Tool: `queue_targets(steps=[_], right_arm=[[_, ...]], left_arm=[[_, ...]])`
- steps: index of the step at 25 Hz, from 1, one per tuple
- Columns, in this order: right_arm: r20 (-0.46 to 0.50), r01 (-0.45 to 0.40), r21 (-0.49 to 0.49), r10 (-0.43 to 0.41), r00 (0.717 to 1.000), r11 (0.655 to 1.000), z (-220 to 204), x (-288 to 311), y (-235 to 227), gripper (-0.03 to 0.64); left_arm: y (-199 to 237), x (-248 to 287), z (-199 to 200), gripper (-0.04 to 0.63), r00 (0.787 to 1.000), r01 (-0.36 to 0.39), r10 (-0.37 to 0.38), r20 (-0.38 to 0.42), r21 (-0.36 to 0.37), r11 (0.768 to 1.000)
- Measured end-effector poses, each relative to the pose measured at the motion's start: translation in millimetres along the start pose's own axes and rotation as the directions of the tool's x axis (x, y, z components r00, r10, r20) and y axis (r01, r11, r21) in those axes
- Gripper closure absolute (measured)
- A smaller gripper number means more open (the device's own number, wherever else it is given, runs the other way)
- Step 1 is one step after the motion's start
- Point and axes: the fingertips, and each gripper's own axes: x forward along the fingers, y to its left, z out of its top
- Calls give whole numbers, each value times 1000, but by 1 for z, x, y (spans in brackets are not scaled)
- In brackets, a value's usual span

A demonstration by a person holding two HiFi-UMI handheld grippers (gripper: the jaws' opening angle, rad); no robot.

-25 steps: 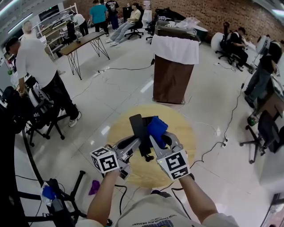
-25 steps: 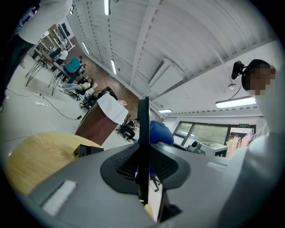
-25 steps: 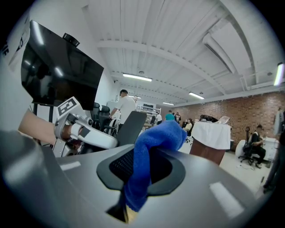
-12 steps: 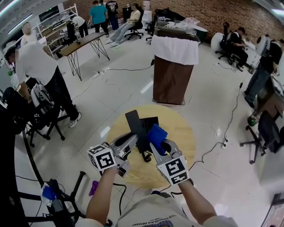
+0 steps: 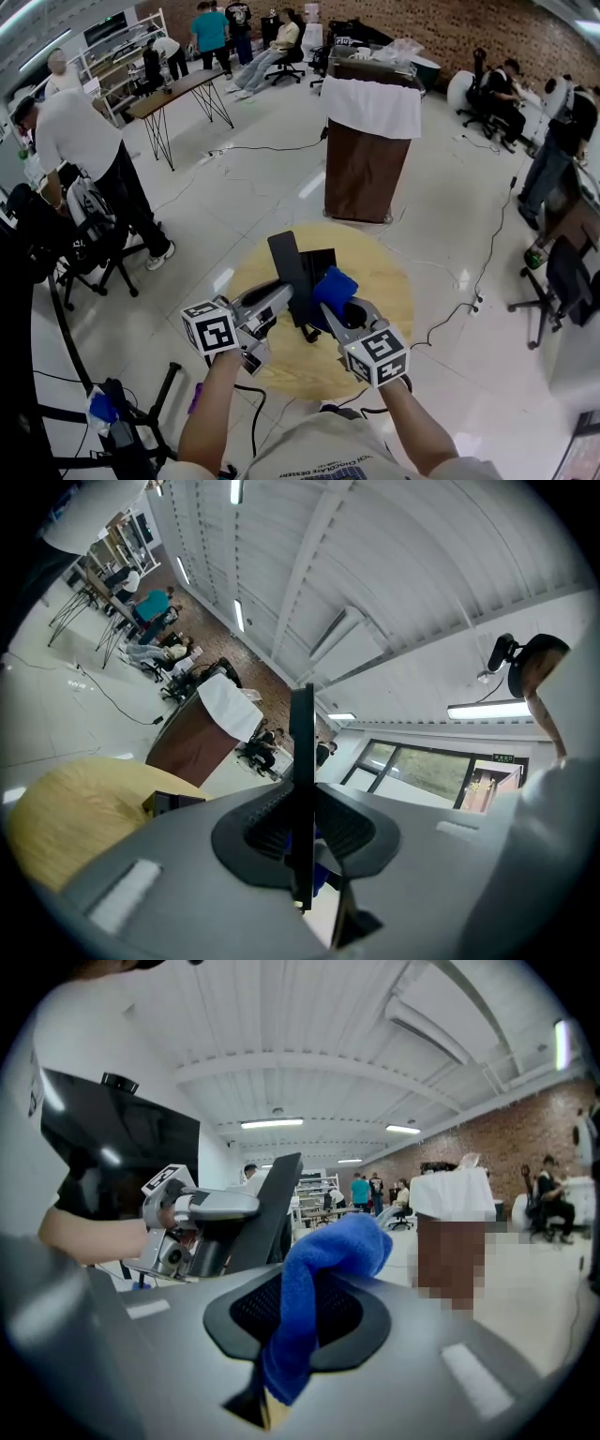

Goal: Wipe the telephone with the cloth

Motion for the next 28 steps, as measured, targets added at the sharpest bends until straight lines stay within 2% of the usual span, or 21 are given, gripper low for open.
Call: queue_targets(steps=[3, 8, 12, 28], right_arm=[[-5, -42, 90, 43, 999, 995, -5, 3, -2, 554], [18, -116, 186, 115, 993, 976, 0, 7, 3, 554], [36, -143, 241, 139, 990, 960, 7, 10, -1, 555], [88, -162, 240, 145, 986, 957, 39, 22, -10, 554]], left_arm=[[-5, 2, 1, 534, 1000, 23, -23, -17, 9, 1000], [-12, 4, -11, 534, 997, 74, -75, -37, -12, 997], [-15, 6, -21, 534, 993, 87, -89, -76, -20, 996], [-11, 1, -47, 534, 989, 97, -102, -104, -54, 994]])
